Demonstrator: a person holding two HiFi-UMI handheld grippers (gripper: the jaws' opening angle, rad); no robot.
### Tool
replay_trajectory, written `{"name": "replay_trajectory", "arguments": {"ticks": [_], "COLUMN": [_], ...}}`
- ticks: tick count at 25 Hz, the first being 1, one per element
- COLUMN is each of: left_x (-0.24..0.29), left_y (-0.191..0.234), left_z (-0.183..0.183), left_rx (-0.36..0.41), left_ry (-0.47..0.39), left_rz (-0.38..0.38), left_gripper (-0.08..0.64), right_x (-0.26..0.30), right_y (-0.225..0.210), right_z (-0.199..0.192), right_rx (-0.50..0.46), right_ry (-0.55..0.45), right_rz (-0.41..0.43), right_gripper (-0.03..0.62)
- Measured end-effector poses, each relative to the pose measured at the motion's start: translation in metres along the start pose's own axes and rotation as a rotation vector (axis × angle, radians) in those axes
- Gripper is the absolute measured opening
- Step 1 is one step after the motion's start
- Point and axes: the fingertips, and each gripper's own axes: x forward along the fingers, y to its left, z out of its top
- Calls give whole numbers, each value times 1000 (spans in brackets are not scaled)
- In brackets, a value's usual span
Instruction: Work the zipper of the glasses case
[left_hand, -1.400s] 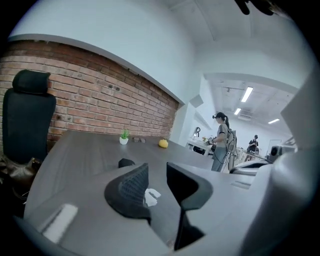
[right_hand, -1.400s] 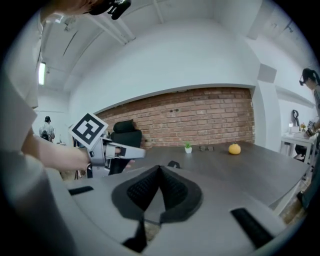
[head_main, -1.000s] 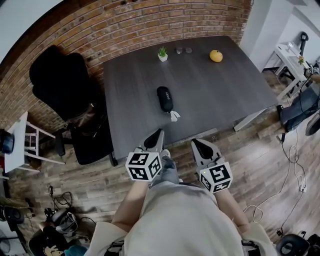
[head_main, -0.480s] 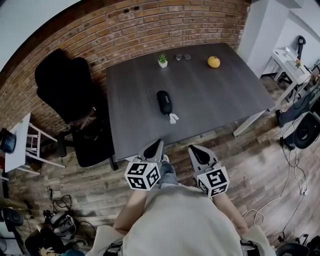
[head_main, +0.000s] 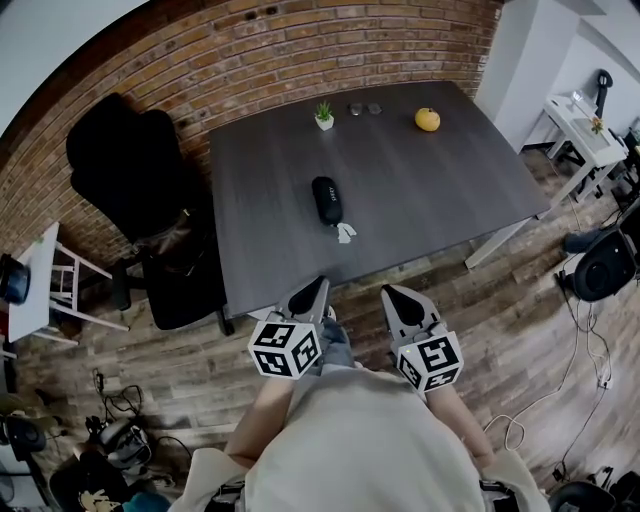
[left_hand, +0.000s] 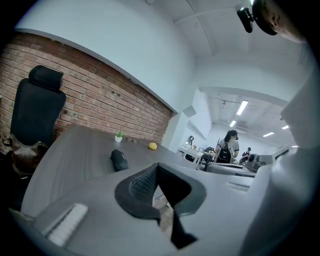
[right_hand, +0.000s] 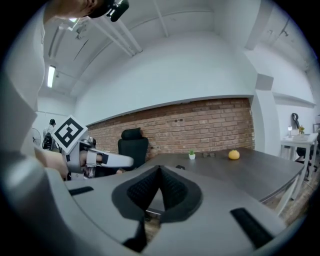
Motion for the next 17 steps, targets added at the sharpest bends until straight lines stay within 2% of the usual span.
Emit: {"name": "replay_trajectory", "arguments": {"ticks": [17], "left_x": [14], "left_y": [15], "left_z": [7], "left_rx": [-2], "left_ry": [14], "left_rz": [-8], "left_gripper": [11], "right_x": [17], "right_y": [-15], "right_z": [9], "right_rx": [23], "right_ry": [-19], "right_rz": [-12], "right_gripper": [2]}}
